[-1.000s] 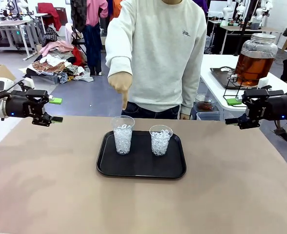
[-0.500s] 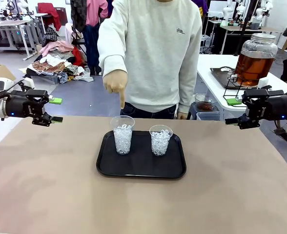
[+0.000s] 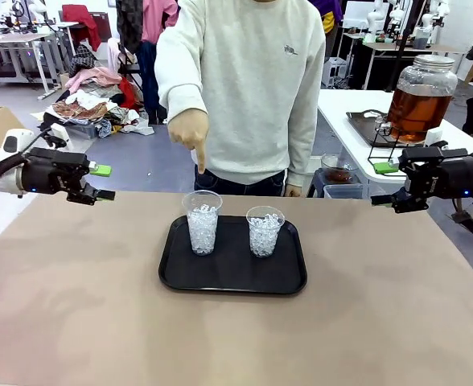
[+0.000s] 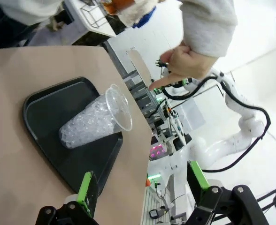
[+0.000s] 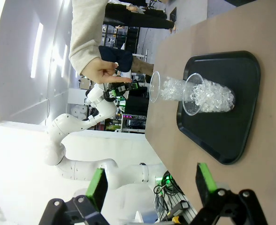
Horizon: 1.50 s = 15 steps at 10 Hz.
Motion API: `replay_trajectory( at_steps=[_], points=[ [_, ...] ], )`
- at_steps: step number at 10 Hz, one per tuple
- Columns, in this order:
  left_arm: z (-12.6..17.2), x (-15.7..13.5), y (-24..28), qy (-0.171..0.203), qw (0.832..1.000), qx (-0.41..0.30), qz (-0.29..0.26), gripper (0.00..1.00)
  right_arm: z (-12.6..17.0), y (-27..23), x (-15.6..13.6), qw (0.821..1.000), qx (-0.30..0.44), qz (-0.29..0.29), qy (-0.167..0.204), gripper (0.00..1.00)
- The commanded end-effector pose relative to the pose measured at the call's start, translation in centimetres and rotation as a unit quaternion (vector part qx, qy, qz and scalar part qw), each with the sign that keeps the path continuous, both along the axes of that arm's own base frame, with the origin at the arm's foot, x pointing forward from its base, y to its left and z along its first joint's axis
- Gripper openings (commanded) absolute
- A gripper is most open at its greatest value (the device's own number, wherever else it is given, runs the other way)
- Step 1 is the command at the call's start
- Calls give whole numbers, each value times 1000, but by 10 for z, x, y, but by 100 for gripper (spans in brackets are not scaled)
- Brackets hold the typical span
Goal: Pour the drink into the iced cup.
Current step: Pick up the iced cup indicated by the human and present it to them.
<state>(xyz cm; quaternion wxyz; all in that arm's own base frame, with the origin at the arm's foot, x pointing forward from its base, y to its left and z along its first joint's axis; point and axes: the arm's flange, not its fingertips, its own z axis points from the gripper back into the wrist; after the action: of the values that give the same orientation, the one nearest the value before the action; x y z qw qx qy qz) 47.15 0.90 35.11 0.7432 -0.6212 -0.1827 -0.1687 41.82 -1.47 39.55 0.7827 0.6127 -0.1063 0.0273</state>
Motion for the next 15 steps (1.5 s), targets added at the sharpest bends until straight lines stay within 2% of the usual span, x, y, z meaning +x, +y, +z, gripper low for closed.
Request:
replay_trajectory(
  at_steps=[1, 3, 4, 6, 7, 8, 9, 14, 15],
  points=[
    [-6, 3, -3, -69, 997, -11, -30, 100, 1, 0, -1, 1000, -1, -3, -1, 100],
    [-10, 1, -12, -162, 987, 12, -22, 100, 1, 0, -1, 1000, -1, -3, -1, 100],
    [-12, -1, -15, -195, 980, 19, -25, 100, 1, 0, -1, 1000, -1, -3, -1, 100],
    [-17, -3, -21, -237, 971, 25, -29, 100, 1, 0, -1, 1000, -1, -3, -1, 100],
    [-18, -3, -23, -234, 971, 27, -41, 100, 1, 0, -1, 1000, -1, -3, -1, 100],
    [-17, -3, -22, -208, 976, 36, -58, 100, 1, 0, -1, 1000, -1, -3, -1, 100],
    [-14, 1, -18, -225, 973, 30, -45, 100, 1, 0, -1, 1000, -1, -3, -1, 100],
    [-15, 0, -18, -224, 973, 32, -48, 100, 1, 0, -1, 1000, -1, -3, -1, 100],
    [-18, 0, -22, -273, 960, 36, -55, 100, 1, 0, -1, 1000, -1, -3, -1, 100]
  ],
)
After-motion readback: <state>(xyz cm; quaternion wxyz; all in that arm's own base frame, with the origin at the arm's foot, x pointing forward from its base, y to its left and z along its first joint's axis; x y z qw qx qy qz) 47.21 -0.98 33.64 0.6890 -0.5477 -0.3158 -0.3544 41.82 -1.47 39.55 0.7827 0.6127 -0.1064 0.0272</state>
